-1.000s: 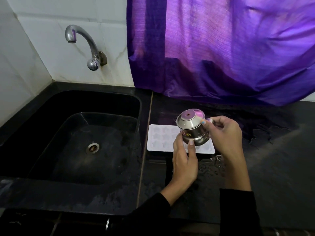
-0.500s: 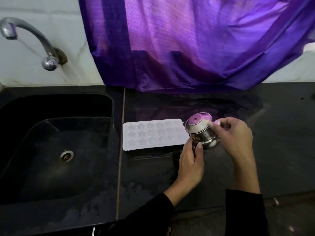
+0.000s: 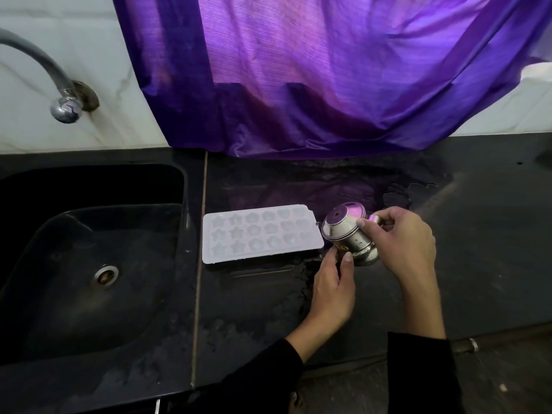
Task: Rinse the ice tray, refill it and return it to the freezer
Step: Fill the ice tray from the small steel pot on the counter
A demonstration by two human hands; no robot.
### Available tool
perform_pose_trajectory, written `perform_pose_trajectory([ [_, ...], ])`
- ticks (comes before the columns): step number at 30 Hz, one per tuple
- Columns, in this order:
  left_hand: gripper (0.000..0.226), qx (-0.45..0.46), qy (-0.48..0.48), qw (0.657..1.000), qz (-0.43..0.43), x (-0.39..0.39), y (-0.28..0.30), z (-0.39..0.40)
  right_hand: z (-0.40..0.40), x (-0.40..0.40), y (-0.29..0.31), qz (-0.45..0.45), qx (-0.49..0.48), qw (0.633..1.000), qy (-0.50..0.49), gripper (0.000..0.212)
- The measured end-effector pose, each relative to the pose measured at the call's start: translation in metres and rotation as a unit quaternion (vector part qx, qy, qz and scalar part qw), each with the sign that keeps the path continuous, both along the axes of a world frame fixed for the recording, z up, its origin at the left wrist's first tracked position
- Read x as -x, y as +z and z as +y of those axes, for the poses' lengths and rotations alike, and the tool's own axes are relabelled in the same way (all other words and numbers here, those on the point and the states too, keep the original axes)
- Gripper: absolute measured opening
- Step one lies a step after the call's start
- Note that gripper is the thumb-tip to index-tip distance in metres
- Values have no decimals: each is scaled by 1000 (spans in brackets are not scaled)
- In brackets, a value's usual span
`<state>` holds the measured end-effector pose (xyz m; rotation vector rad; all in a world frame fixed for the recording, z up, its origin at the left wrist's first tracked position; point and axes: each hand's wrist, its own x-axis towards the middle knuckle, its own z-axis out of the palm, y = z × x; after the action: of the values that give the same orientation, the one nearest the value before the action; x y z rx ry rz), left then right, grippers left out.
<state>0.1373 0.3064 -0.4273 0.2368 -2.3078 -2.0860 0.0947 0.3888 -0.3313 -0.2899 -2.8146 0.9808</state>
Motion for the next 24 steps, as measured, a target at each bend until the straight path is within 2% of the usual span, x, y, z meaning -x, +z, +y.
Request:
perform_pose_trajectory([
  [13, 42, 15, 3, 1000, 3, 5, -3, -2, 0, 4, -1, 5, 19, 1000, 1, 18],
  [20, 37, 12, 35, 998, 50, 3, 3, -7, 1, 5, 2, 13, 71, 997, 4, 15],
  [24, 29, 2, 50, 997, 56, 1, 6, -10, -6, 6, 3, 14, 70, 997, 17, 14],
])
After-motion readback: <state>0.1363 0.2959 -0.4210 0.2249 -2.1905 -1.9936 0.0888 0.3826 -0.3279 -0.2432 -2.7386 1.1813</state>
